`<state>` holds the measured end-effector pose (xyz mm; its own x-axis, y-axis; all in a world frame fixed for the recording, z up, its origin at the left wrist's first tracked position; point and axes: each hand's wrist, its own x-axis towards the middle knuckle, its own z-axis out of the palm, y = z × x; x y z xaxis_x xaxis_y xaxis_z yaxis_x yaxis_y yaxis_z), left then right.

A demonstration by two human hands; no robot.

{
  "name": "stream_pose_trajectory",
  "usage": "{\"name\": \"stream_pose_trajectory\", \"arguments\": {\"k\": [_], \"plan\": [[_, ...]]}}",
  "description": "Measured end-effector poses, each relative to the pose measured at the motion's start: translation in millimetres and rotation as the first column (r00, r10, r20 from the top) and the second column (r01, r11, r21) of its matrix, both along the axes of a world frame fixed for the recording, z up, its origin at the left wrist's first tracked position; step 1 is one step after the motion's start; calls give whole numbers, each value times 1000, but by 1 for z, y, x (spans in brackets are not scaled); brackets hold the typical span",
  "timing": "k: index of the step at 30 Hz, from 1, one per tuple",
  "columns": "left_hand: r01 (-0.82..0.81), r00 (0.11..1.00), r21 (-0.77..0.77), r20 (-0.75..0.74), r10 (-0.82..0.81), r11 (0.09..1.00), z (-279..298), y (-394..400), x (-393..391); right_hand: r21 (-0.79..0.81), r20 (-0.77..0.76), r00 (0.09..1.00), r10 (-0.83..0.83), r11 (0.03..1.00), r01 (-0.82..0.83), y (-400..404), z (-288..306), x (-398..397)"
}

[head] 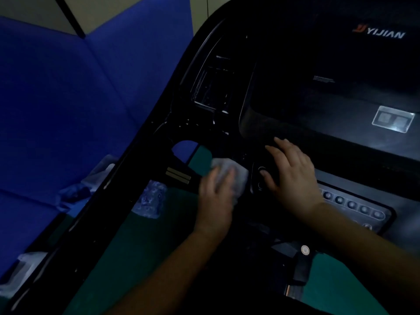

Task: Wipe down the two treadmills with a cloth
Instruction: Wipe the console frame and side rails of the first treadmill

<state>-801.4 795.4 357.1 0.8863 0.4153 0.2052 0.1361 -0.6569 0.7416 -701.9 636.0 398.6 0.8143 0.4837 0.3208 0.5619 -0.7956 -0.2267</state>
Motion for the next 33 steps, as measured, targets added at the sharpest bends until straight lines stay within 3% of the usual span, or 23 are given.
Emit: {"name": "stream_pose_trajectory", "arguments": {"k": [3,6,9,15,18,22,28,31,33], "plan": [[92,996,180,-4,-93,979,-9,-10,20,-28,13,1000,-2,1000,2,-1,-2,-1],[90,993,246,52,-106,965,13,15,81,-45,14,1000,-10,999,11,0,-3,-1],[78,993,215,72,-96,973,28,26,108,-23,8,999,-32,999,32,3,0,-1],[173,985,223,-40,-168,959,2,9,40,-9,-21,998,-67,998,67,7,3,-3],[205,974,332,24,-226,921,15,33,83,5,-24,995,-100,995,100,11,8,6],[127,991,354,-10,-132,927,38,75,152,25,-30,990,-140,990,141,20,15,22],[159,972,330,113,-206,930,3,61,85,2,-43,990,-137,991,137,36,16,39],[238,949,454,78,-304,859,9,80,100,-40,-7,989,-147,988,147,38,13,37],[242,957,394,56,-286,887,23,92,122,-47,3,988,-157,987,156,38,12,37]]}}
